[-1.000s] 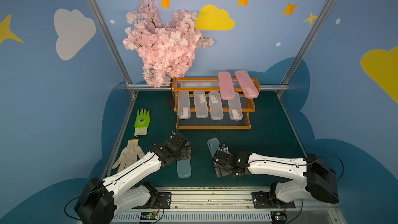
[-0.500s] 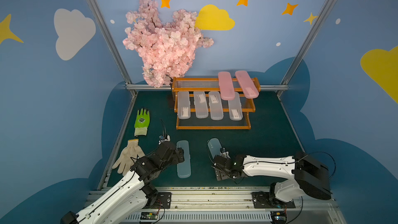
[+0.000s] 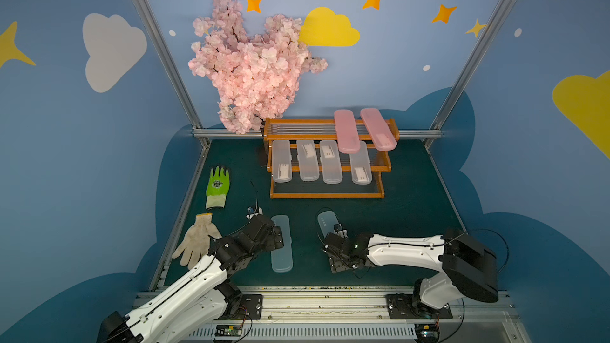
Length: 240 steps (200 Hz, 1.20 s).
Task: Place the pencil cases on the shelf according to color
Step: Pick up the pencil case from the center of the board, then place the pencil case on the shelf.
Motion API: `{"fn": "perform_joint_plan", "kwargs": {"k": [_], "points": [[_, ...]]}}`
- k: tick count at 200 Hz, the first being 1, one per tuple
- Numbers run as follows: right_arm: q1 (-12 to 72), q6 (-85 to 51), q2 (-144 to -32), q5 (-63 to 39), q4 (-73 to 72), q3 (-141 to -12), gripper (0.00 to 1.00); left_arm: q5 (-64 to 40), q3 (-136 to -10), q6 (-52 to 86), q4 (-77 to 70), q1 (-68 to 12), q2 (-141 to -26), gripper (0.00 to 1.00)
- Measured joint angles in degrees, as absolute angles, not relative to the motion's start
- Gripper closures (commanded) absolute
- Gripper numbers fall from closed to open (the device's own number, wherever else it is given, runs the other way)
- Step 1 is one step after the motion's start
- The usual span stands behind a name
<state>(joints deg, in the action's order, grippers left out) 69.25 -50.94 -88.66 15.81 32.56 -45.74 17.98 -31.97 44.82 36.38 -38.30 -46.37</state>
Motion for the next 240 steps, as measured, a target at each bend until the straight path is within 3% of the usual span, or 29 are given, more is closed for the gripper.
{"fn": "perform_joint_plan", "kwargs": {"k": [37, 80, 112, 176, 240], "points": [[71.81, -55.11, -84.03, 22.02, 36.73, -43.62, 0.35, 16.97, -35.03, 45.30, 36.16, -38.39, -46.94, 0.00], [72.47, -60.10, -67.99, 30.46, 41.98, -38.70, 0.32, 15.79, -36.77, 45.47, 33.65, -39.20, -49.67, 0.00], [68.38, -56.29, -62.63, 31.55, 41.50, -36.10, 0.32, 14.85, -36.77, 45.65, 32.58, -39.92, -52.16, 0.00], [54.89, -45.43, -66.30, 22.09, 35.94, -40.14, 0.34, 14.15, -36.60, 45.52, 30.37, -40.18, -53.15, 0.00], [49.25, -41.21, -77.08, 15.97, 29.61, -45.15, 0.38, 14.15, -34.46, 45.34, 29.80, -40.21, -51.13, 0.00]]}}
